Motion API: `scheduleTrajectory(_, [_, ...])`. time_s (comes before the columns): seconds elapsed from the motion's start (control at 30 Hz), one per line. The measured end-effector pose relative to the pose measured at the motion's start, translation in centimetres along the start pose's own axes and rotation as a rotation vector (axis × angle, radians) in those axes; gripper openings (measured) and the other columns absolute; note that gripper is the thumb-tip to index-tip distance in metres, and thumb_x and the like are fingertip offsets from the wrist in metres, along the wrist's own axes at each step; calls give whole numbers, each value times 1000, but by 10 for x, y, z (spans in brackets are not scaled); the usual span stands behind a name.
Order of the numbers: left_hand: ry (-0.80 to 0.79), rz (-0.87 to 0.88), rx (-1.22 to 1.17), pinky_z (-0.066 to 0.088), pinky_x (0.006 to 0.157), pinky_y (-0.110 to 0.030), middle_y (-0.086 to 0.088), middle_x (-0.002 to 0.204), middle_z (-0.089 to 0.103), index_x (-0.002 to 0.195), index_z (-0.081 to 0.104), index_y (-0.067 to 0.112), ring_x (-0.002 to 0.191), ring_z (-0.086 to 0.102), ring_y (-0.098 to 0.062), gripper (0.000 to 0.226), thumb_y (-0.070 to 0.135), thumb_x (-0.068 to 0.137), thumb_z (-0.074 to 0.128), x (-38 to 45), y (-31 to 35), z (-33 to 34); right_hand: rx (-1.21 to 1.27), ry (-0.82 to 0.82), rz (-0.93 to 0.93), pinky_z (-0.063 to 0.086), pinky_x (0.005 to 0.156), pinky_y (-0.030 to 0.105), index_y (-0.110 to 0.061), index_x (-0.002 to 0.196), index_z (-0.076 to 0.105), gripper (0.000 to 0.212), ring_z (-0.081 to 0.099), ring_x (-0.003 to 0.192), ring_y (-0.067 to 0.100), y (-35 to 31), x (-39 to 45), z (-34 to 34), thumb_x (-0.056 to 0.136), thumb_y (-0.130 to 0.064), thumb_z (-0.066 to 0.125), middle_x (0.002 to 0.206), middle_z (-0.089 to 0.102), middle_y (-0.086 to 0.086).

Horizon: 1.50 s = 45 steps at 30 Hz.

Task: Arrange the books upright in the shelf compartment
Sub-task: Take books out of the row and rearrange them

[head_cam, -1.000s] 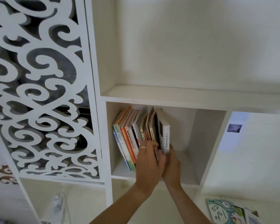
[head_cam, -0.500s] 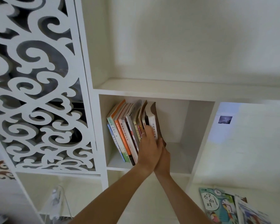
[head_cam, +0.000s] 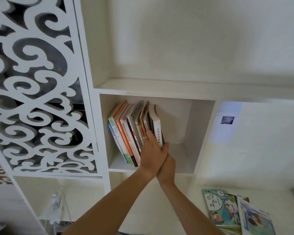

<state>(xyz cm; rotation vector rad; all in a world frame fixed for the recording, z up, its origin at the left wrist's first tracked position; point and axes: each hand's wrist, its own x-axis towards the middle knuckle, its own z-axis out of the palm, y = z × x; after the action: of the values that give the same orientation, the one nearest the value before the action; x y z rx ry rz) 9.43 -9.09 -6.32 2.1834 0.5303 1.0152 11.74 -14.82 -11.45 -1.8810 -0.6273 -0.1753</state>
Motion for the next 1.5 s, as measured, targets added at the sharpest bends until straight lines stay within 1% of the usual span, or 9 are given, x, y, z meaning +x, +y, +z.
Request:
scheduleTrajectory(0.17, [78,-153,-81,56,83,-28,-6,119,66,145,37,18,101,70,-23,64,40,94,67,-19,3,-3,58,87,-53,64,79,31,-11,129,66,63,75,87,13,1,-30,2,87,-57,59,108,76,0])
scheduleTrajectory(0.27, [99,-184,-131,56,82,-23,-5,121,68,139,48,16,105,70,-23,46,24,97,63,-25,0,-8,-22,56,-158,57,85,16,-18,131,66,85,73,94,8,4,-33,0,84,-85,42,114,75,-6])
scheduleTrajectory(0.37, [125,-210,-147,56,87,-29,-6,128,66,140,49,16,111,68,-25,44,22,98,60,-29,-1,-19,-20,-17,-193,51,94,13,-26,139,59,72,65,110,0,6,-37,-10,90,-77,47,130,67,-16])
scheduleTrajectory(0.53, [146,-154,-108,61,87,-36,-4,132,64,146,46,18,109,67,-22,51,29,98,61,-42,-1,-43,95,69,-97,61,91,37,-27,126,65,45,69,103,6,-2,-40,-17,99,-45,33,118,71,-15])
scheduleTrajectory(0.8, [171,-68,-40,48,65,-12,-4,115,72,132,58,15,90,70,-18,43,28,91,64,-61,-10,-96,14,126,-129,55,89,27,-21,118,64,23,63,101,6,-33,-36,-6,105,-19,45,113,67,-7])
scheduleTrajectory(1.0, [193,-107,35,37,60,-3,-3,110,74,129,59,13,82,69,-15,43,28,91,71,-77,-31,-139,16,147,-119,54,92,28,-17,123,62,25,63,108,15,-52,-35,18,105,-17,46,117,66,-1])
scheduleTrajectory(1.27, [324,-177,42,55,59,-27,-1,91,72,122,61,12,68,66,-13,34,21,91,70,-87,-74,-181,-200,217,-223,59,93,38,-11,125,56,30,56,120,27,-76,-28,49,96,-16,58,128,54,10])
scheduleTrajectory(1.37, [366,-160,62,58,63,-33,0,92,72,126,60,13,72,67,-15,39,21,89,70,-91,-80,-185,-302,94,-360,58,97,42,-15,123,62,30,55,119,22,-79,-18,63,96,-22,52,128,55,6])
scheduleTrajectory(1.5, [375,-163,69,54,60,-30,3,84,70,127,60,13,66,64,-15,46,28,84,63,-96,-84,-185,-594,-33,-500,36,117,58,-22,149,49,59,35,142,31,-82,5,76,92,-23,63,153,38,11])
